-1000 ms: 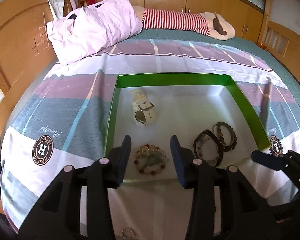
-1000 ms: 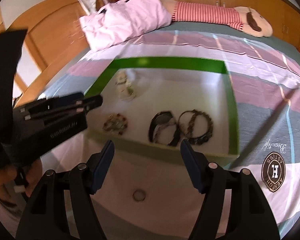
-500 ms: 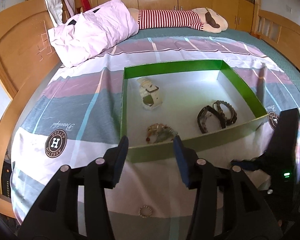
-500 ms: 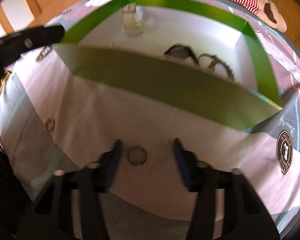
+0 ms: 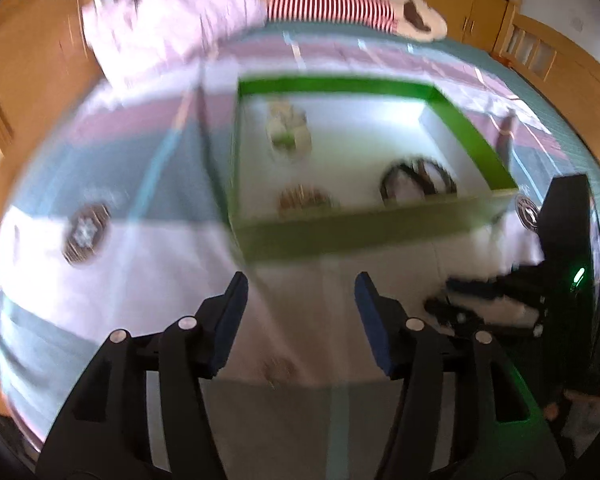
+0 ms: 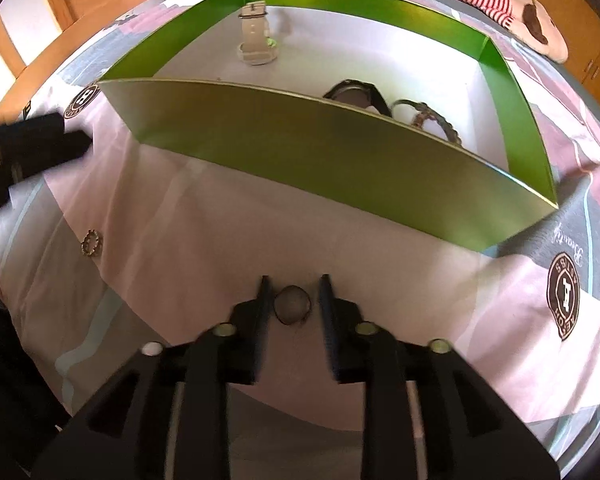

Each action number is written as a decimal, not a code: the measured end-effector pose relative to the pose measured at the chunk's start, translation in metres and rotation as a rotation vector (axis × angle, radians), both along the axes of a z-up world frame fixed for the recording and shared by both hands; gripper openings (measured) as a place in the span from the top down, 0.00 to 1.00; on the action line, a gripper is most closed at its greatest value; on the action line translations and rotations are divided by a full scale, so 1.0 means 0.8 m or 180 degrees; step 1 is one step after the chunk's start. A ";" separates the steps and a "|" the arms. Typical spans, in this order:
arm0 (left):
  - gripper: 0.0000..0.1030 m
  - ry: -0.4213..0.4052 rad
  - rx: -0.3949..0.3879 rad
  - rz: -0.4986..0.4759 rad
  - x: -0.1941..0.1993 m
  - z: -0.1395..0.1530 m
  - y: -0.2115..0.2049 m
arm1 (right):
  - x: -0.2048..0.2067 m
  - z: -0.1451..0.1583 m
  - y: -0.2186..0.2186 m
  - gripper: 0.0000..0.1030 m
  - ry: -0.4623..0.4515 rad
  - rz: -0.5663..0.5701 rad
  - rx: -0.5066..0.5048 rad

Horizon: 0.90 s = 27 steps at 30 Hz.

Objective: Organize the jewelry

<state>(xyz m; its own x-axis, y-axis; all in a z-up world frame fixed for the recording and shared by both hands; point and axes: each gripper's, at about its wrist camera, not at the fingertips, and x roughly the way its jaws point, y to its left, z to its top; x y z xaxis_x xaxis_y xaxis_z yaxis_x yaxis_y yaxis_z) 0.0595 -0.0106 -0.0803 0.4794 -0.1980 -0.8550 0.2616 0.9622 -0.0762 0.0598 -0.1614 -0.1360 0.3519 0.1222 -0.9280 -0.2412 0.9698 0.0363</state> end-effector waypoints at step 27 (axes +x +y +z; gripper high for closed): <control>0.75 0.0596 0.0296 -0.0248 -0.024 -0.075 0.010 | -0.018 -0.007 0.026 0.52 -0.0075 0.0318 -0.0242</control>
<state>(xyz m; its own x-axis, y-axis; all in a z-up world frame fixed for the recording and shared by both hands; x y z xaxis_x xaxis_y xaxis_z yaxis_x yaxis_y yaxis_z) 0.0406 -0.0027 -0.1404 0.2970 -0.1443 -0.9439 0.3250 0.9448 -0.0422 0.0457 -0.1407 -0.1415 0.3632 0.0875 -0.9276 -0.3368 0.9406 -0.0431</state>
